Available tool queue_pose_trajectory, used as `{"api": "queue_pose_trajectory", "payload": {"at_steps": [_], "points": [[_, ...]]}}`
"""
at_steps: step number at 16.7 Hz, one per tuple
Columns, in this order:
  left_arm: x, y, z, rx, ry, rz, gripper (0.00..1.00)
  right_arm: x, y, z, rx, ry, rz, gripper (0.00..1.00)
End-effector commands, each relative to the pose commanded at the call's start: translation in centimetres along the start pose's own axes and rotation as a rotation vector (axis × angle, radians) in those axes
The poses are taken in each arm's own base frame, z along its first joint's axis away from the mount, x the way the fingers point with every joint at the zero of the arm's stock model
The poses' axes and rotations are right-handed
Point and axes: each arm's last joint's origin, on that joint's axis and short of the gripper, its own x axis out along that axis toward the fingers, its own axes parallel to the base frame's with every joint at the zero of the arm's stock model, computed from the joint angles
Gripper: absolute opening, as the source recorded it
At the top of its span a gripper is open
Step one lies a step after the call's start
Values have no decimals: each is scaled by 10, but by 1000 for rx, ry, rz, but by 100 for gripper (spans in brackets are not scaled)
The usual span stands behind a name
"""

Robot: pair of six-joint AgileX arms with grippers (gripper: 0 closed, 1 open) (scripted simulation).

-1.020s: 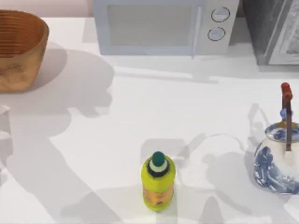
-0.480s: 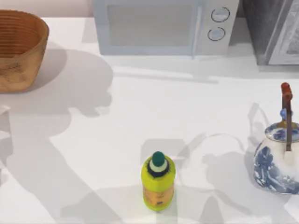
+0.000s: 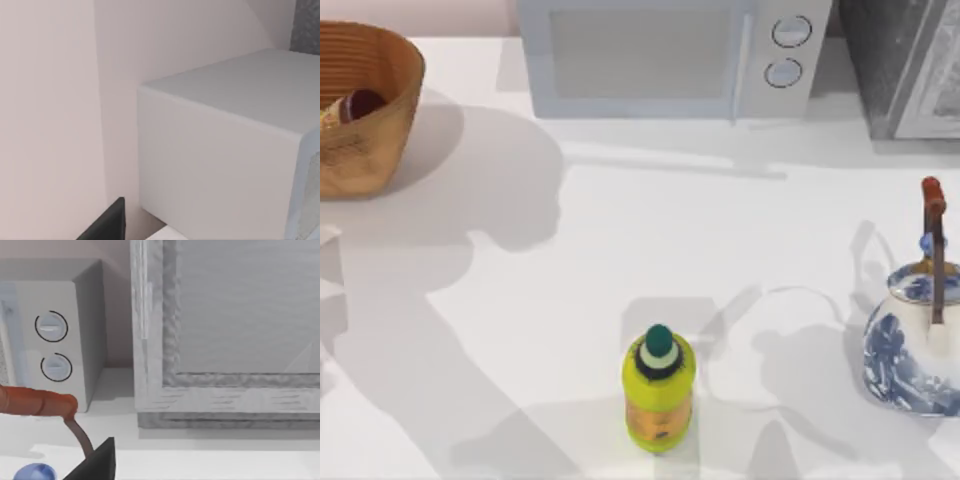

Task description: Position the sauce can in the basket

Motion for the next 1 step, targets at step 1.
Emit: {"api": "queue_pose_trajectory", "payload": {"at_steps": [1], "points": [[0,0,0,0,0,0,100,0,0,0,0,0,0,100]]}}
